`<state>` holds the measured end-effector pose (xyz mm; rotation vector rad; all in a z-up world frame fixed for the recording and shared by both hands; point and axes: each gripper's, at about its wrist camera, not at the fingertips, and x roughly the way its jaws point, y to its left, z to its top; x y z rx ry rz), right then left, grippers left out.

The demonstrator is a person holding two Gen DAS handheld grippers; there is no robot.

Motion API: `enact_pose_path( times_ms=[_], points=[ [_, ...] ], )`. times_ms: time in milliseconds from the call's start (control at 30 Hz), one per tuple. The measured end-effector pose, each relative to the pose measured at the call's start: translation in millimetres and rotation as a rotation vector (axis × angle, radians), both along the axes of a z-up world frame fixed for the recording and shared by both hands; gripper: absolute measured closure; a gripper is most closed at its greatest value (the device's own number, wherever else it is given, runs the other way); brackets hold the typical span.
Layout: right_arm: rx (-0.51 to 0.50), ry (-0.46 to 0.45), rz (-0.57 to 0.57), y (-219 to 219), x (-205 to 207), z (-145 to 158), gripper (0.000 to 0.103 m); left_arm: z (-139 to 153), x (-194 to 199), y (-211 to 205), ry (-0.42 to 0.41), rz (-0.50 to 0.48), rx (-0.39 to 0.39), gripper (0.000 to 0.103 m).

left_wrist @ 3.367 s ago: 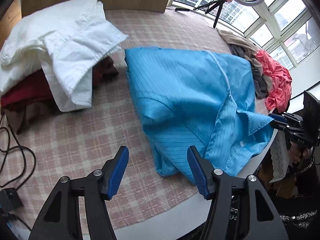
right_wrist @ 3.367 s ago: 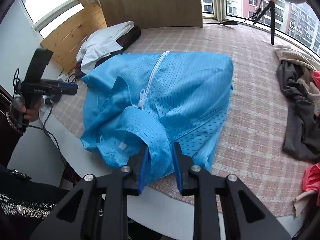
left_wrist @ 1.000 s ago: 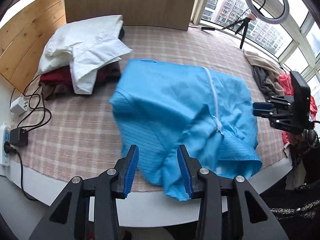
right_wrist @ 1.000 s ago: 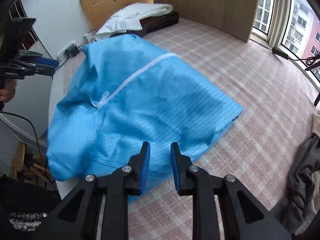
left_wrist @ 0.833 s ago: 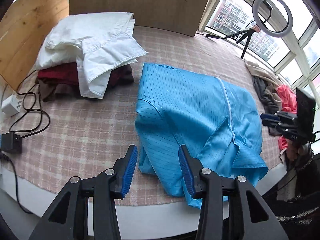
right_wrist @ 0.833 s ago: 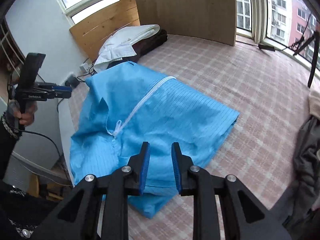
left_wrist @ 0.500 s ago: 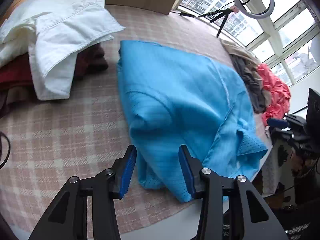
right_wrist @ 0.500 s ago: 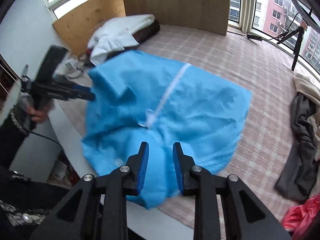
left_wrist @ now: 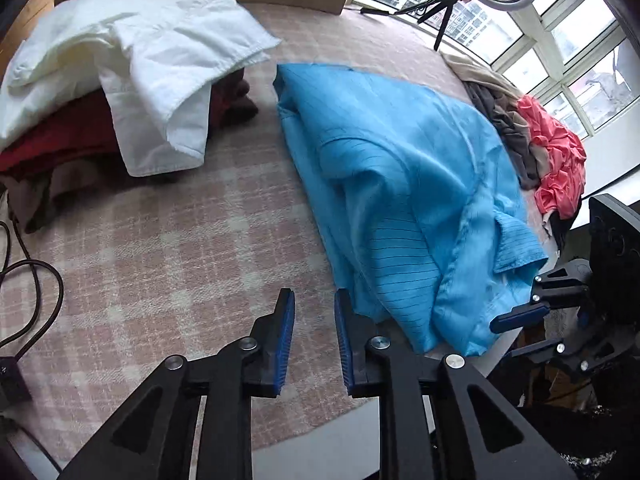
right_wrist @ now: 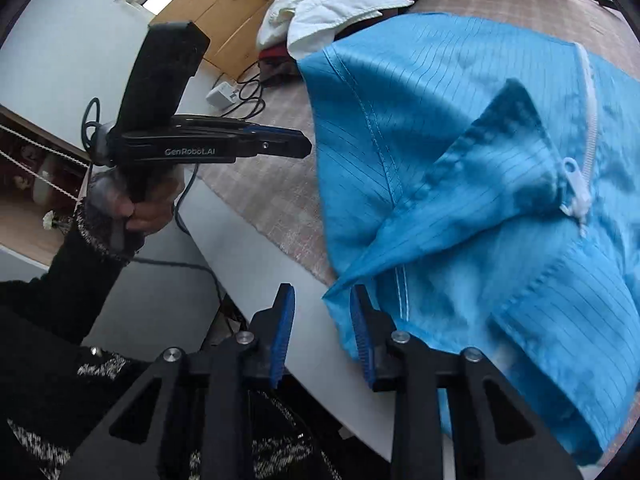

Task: Fold clothes

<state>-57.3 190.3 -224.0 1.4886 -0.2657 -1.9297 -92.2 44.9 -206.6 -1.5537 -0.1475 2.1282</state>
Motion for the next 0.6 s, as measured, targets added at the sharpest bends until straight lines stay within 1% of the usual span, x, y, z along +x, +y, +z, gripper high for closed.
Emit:
enact_pose_path(
  times_ms=[33,67,100,133,167,233,267,333,367,400,433,467,533,600],
  points=[
    [-0.001,0.016,-0.029,15.8,8.1,9.0,0.073,8.2,6.9,5.2,0.021,-0.009,0.014,0.066],
    [0.001,0.036,-0.063,32.0,16.0,18.1,0.073,15.0,14.0,15.4,0.04,-0.03,0.029,0.055],
    [0.033,0.078,-0.128,51.1,23.1,26.9,0.072,20.7,20.8,27.7,0.058,-0.057,0.047,0.051],
    [0.066,0.12,-0.19,69.5,29.8,35.4,0.068,24.5,26.1,43.1,0.071,-0.09,0.058,0.051],
    [0.107,0.154,-0.226,80.9,33.2,40.9,0.066,26.4,29.9,61.7,0.08,-0.128,0.061,0.049],
    [0.189,0.221,-0.294,102.8,39.8,51.4,0.056,21.9,31.7,90.1,0.09,-0.18,0.029,0.048],
    [0.228,0.243,-0.282,103.9,39.5,52.0,0.056,18.1,31.6,102.7,0.093,-0.201,0.007,0.048],
    [0.327,0.285,-0.204,101.1,32.8,46.1,0.055,8.8,30.0,125.5,0.094,-0.238,-0.043,0.05],
    [0.376,0.306,-0.163,99.5,29.7,42.7,0.055,2.2,27.6,131.4,0.085,-0.239,-0.076,0.056],
    [0.413,0.326,-0.109,96.9,29.2,36.5,0.055,-1.8,26.2,132.9,0.07,-0.23,-0.101,0.068],
    [0.447,0.335,-0.064,92.2,28.8,29.2,0.055,-2.0,25.6,131.8,0.054,-0.223,-0.1,0.071],
    [0.482,0.343,-0.019,87.7,28.2,21.7,0.055,2.4,27.6,131.8,0.054,-0.226,-0.08,0.07],
    [0.553,0.369,0.048,84.0,25.2,6.5,0.055,16.2,36.9,134.0,0.084,-0.245,-0.032,0.07],
    [0.582,0.38,0.076,86.9,20.4,-3.9,0.055,25.6,48.2,144.5,0.104,-0.285,0.007,0.068]
  ],
)
